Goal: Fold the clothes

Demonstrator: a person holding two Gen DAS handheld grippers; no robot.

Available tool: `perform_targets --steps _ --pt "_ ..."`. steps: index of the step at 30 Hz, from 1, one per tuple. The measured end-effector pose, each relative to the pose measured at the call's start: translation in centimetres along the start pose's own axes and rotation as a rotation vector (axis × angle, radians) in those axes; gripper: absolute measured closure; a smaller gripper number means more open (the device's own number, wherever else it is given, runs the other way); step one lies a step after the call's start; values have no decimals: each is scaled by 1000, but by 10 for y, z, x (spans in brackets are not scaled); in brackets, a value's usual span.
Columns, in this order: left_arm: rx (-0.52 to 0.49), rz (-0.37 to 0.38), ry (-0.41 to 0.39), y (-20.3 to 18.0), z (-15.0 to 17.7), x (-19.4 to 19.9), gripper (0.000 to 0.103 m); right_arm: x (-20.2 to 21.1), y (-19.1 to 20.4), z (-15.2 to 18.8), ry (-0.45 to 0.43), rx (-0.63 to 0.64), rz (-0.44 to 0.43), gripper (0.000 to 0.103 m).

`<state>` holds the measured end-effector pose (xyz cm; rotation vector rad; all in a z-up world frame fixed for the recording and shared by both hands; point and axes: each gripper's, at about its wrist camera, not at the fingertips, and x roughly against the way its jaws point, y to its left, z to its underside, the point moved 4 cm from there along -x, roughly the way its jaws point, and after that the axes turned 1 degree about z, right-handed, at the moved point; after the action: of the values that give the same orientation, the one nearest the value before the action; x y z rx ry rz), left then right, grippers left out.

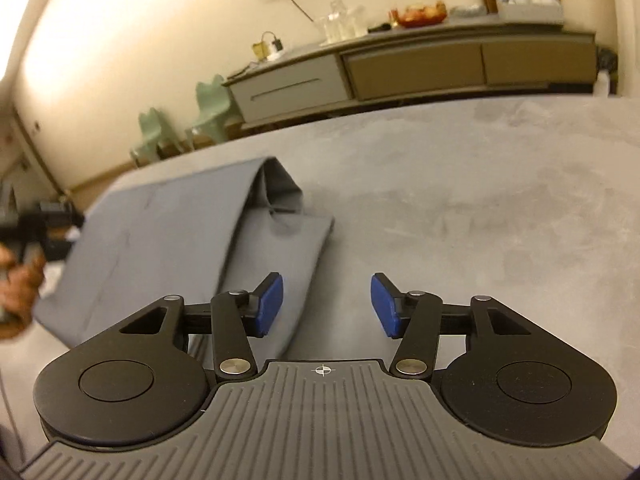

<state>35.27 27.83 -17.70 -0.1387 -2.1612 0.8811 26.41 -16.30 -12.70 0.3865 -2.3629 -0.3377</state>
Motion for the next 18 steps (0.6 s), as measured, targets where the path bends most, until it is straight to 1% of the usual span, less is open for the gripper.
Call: perform_targets --steps 2,3,4,5,6,7,8,10,11,12,14,15,17,18 --pt "14 33 12 6 2 -8 75 -20 -11 -6 25 -69 -24 49" --pt "16 52 13 9 2 -11 75 -29 -15 -9 23 -106 -51 50" --pt "14 70 11 11 2 -12 75 -39 -17 -13 25 -148 -95 53" --pt "9 87 11 13 2 -12 76 -49 -17 -15 43 -199 -140 66" --pt "3 94 13 14 2 -12 78 -57 -18 -16 65 -245 -174 72" --pt "-2 91 13 17 0 -10 79 -64 -17 -16 70 -261 -186 83" --pt "5 88 7 21 -2 -7 83 -68 -17 -16 69 -274 -191 88" --pt "70 106 -13 35 -5 -1 84 -61 -21 -16 21 -276 -159 99" --pt "102 103 -32 41 -5 2 85 -58 -23 -16 -3 -277 -144 103" --pt "135 92 -62 47 -5 7 85 -55 -26 -15 -20 -277 -123 103" --pt "220 90 -111 61 -4 17 85 -52 -33 -9 -14 -264 -61 103" --pt "254 91 -125 68 -4 20 84 -51 -37 -7 -12 -260 -55 103" --pt "277 103 -118 73 -4 26 84 -47 -37 -7 -21 -234 -24 103" --pt "271 107 -106 72 -4 28 80 -45 -33 -10 -33 -196 -6 103"
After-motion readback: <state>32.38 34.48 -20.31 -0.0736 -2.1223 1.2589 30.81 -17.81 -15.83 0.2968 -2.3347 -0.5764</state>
